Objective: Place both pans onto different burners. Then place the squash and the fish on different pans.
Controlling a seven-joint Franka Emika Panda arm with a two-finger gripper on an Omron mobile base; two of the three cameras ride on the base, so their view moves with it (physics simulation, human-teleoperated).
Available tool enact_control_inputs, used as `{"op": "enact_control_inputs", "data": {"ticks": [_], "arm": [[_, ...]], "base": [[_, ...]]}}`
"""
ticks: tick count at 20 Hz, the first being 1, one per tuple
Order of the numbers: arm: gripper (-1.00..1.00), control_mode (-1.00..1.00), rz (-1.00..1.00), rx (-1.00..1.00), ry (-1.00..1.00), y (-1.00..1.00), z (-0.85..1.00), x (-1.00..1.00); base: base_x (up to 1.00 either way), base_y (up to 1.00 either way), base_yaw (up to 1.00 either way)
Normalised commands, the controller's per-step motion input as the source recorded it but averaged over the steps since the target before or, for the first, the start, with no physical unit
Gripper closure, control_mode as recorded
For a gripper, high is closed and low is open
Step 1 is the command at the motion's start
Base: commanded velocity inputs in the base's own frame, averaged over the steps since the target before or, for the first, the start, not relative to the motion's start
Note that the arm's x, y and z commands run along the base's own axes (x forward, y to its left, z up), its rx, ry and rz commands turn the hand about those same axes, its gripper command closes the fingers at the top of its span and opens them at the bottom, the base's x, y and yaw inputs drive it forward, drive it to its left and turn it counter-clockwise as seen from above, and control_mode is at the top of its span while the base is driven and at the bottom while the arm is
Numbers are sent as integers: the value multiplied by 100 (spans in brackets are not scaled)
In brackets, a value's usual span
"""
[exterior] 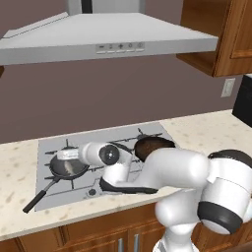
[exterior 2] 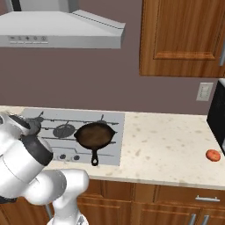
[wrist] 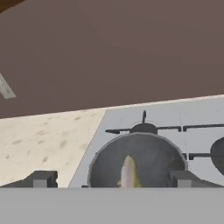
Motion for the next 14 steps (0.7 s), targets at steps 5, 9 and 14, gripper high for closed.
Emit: {"op": "enact_control_inputs", "data": {"ticks": [5,9,14], "arm": [[-100,-100,7,16,9,-12,100,-17],[-100,-100,9,10,12,-1,100,-6],[-100,-100,4,-3,7,-8,86,-34]], "base": [[0,0,0],[0,0,0],[0,0,0]]}}
